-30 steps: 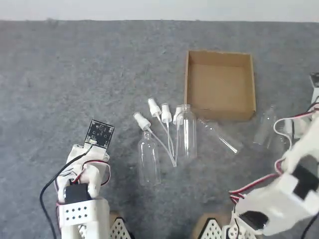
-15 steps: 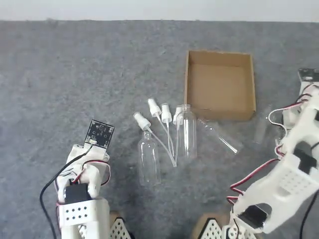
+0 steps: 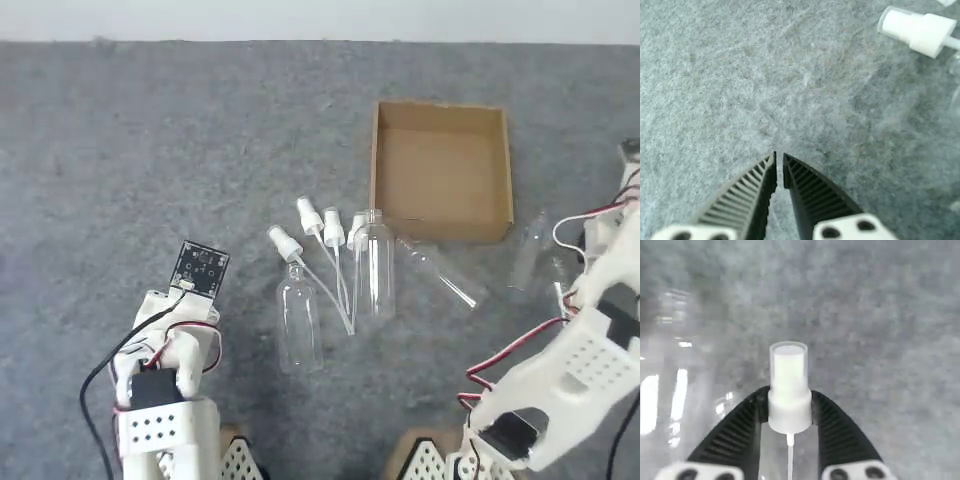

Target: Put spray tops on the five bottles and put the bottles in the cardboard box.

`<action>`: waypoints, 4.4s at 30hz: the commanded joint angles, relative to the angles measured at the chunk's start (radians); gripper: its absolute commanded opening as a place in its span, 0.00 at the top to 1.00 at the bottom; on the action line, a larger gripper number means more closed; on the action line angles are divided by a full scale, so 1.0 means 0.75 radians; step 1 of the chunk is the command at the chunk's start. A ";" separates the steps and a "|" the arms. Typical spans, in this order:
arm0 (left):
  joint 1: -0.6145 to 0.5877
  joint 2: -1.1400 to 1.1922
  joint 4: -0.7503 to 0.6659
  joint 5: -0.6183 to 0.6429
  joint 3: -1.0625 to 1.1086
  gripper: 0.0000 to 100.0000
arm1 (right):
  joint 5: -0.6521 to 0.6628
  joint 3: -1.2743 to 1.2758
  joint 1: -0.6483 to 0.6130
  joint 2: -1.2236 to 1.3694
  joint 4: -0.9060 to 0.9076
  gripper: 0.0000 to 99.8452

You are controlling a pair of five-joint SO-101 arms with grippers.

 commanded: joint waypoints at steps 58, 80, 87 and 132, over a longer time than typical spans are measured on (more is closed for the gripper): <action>-0.004 -0.027 0.006 -0.016 -0.009 0.99 | -0.632 -0.241 -1.627 -0.007 0.232 0.99; -0.004 -0.027 0.006 -0.016 -0.009 0.99 | -0.628 -0.323 -1.670 0.060 0.349 0.88; -0.004 -0.027 0.006 -0.016 -0.009 0.99 | -0.624 -0.556 -1.654 -0.138 0.690 0.88; -0.004 -0.027 0.006 -0.016 -0.009 0.99 | 0.196 0.601 -0.071 -0.512 -0.048 0.79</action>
